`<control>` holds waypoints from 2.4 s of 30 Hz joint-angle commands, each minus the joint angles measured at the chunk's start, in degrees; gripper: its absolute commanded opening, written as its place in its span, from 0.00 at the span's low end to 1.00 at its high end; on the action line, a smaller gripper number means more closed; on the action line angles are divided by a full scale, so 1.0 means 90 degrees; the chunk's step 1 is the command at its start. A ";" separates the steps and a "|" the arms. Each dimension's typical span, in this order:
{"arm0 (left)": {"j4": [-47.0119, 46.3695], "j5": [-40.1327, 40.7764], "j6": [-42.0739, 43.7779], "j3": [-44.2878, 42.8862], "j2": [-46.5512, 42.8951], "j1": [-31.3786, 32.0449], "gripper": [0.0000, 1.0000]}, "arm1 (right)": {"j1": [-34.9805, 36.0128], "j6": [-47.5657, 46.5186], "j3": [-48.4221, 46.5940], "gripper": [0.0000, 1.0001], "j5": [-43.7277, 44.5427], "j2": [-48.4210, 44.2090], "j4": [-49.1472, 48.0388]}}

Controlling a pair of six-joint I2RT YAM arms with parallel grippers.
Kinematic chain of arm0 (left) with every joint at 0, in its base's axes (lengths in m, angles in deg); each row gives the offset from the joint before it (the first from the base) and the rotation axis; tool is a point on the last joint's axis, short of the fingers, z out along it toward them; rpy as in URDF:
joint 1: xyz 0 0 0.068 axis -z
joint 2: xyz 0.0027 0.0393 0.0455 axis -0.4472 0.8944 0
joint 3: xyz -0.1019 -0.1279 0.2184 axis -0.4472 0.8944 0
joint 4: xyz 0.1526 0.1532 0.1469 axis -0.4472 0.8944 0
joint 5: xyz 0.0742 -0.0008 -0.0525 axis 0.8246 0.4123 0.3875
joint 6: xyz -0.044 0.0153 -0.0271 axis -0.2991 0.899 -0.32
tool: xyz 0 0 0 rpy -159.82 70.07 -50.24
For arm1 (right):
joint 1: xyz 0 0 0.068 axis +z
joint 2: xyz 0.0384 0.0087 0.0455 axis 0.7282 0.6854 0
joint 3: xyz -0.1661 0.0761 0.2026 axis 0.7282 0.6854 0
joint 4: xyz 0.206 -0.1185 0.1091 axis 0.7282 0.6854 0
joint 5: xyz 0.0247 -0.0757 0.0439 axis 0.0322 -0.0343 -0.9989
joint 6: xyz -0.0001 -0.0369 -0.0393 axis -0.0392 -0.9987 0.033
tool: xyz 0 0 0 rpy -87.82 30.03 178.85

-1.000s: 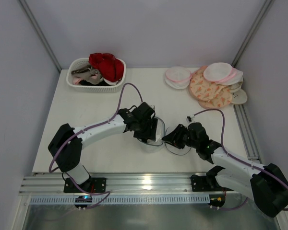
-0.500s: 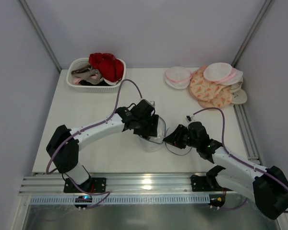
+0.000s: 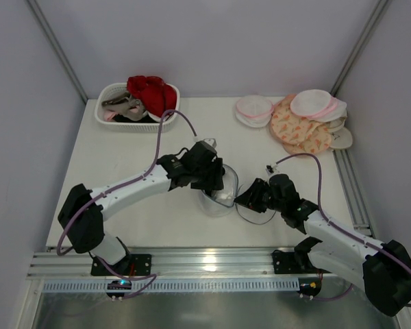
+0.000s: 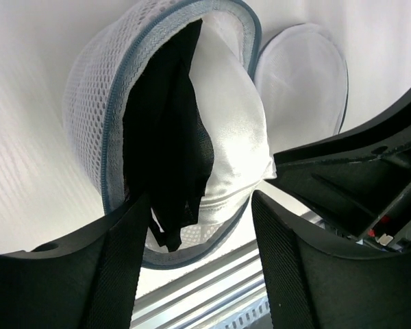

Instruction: Unzip the laundry bag and remove the bra

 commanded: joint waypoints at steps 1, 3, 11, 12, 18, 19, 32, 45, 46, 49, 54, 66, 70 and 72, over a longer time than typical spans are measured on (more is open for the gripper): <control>-0.0151 0.0463 -0.0069 -0.0108 0.0103 0.0021 0.60 | -0.0012 -0.0142 -0.0240 0.34 0.0069 -0.0101 -0.0052; -0.0160 0.0513 -0.0068 -0.0108 0.0221 0.0021 0.56 | -0.0012 -0.0152 -0.0230 0.33 0.0059 -0.0101 -0.0052; -0.0394 0.0434 0.0000 -0.0167 0.0641 0.0022 0.25 | -0.0012 -0.0201 -0.0181 0.29 0.0059 -0.0131 -0.0052; -0.0395 0.0434 0.0039 -0.0186 0.0671 0.0021 0.13 | -0.0022 -0.0201 -0.0181 0.29 0.0059 -0.0131 -0.0062; -0.0531 0.0308 0.0000 -0.0186 0.0584 0.0031 0.00 | -0.0012 -0.0230 -0.0171 0.26 0.0059 -0.0150 -0.0052; -0.0589 0.0201 -0.0019 -0.0177 0.0535 0.0031 0.00 | -0.0012 -0.0240 -0.0171 0.26 0.0068 -0.0150 -0.0052; -0.1165 -0.1050 -0.0224 -0.0831 -0.0724 0.0041 0.00 | -0.0022 -0.0308 -0.0181 0.25 0.0078 -0.0131 0.0133; -0.4083 -0.1381 -0.1512 0.0701 -0.1965 -0.0495 0.00 | -0.0012 -0.0357 -0.0191 0.25 0.0176 -0.0189 0.0299; -0.4647 -0.1430 -0.1881 0.0867 -0.2082 -0.0554 0.00 | -0.0022 -0.0367 -0.0191 0.25 0.0176 -0.0209 0.0299; -0.5664 -0.1888 -0.2614 0.1327 -0.2171 -0.0818 0.00 | -0.0022 -0.0386 -0.0181 0.25 0.0215 -0.0199 0.0348; -0.6994 -0.2904 -0.3807 0.1299 -0.1830 -0.1237 0.00 | -0.0022 -0.0435 -0.0181 0.25 0.0244 -0.0121 0.0348; -0.6970 -0.3315 -0.3470 0.0264 -0.1400 -0.2428 0.00 | -0.0012 -0.0513 -0.0161 0.24 0.0157 0.0104 0.0260; -0.5691 -0.3005 -0.2425 -0.0506 -0.1039 -0.3336 0.00 | -0.0012 -0.0572 -0.0191 0.24 0.0137 0.0016 0.0387; -0.4658 -0.2770 -0.1597 -0.1248 -0.0708 -0.3756 0.00 | -0.0012 -0.0620 -0.0201 0.24 0.0137 -0.0023 0.0445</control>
